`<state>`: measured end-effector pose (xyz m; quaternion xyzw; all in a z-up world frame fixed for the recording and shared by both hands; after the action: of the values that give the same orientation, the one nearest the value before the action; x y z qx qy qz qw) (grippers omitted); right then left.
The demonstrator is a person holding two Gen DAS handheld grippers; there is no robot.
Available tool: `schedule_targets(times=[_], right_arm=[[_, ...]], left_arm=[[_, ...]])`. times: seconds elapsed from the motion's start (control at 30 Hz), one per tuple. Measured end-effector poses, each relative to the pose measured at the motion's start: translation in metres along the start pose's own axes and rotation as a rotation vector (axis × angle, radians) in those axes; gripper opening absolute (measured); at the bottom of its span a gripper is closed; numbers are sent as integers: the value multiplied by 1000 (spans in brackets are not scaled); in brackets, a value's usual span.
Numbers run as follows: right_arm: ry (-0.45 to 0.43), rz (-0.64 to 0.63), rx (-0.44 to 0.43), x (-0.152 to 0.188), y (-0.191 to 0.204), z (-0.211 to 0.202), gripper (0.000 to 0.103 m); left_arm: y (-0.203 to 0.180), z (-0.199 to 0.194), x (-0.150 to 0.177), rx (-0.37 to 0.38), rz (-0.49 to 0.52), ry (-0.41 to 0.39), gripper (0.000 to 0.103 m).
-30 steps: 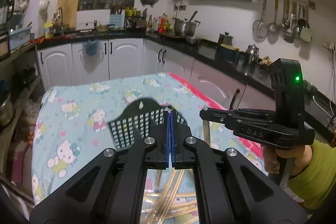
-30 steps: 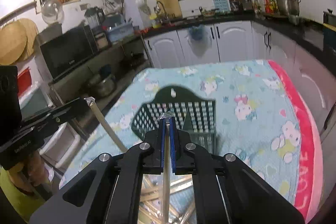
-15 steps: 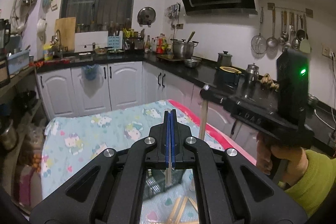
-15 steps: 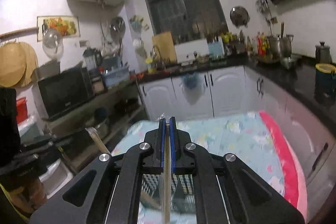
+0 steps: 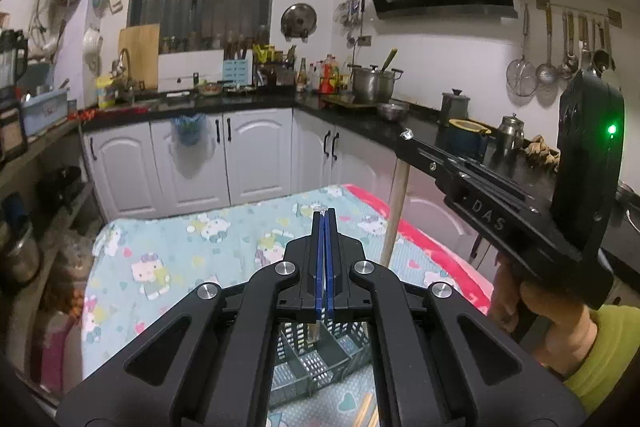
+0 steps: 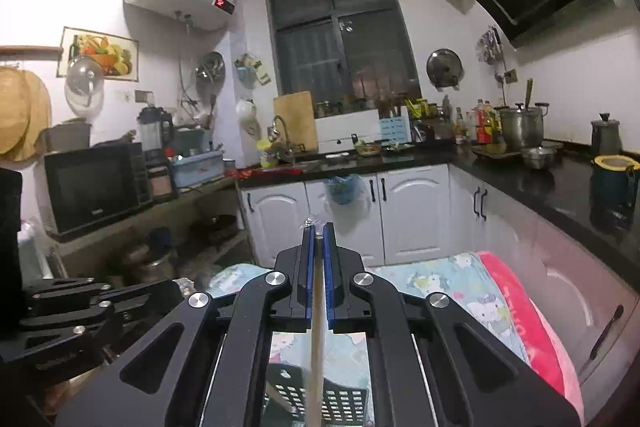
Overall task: Organize utensils
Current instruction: 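Lower the left tool's chopstick into the green basket and open while the right tool does likewise, then withdraw both open tools from the basket back toward the chopstick pile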
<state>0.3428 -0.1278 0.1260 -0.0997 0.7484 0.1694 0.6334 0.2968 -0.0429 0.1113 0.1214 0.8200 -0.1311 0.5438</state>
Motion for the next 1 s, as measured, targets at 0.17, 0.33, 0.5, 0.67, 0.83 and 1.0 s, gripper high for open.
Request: schedule_targets(times=[0.17,0.33,0.5,0.67,0.83,1.0], right_arm=[[50,50,32,26,-9,12,13],[88,69,50,43,-15,6,42],[115,51,75,49,-21,-13,54],[134,42,71,49,-21,-37,68],[141,30,71,49,-18,-61,77],[163,24,70,54,-16,-79,80]], left_arm=[[11,7,17,4,-45,19,0],[29,9,35,-34,-112,39,8],[36,-1,48,-40,-154,31,35],[36,-21,51,-54,-179,-7,74],[36,-41,54,-71,-209,-41,93],[33,-55,62,-80,-218,-38,93]])
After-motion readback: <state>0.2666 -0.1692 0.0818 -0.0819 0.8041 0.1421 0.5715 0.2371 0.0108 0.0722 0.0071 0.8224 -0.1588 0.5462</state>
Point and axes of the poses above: each gripper's, at about its wrist camera, not at the fingertips, and z roughly the way its jaws point, y to its left, x to its underside, the point moved 9 cm from there along z, roughly the way its jaws point, and after that the axes turned 2 degrees about -z, right-handed, at the moved point
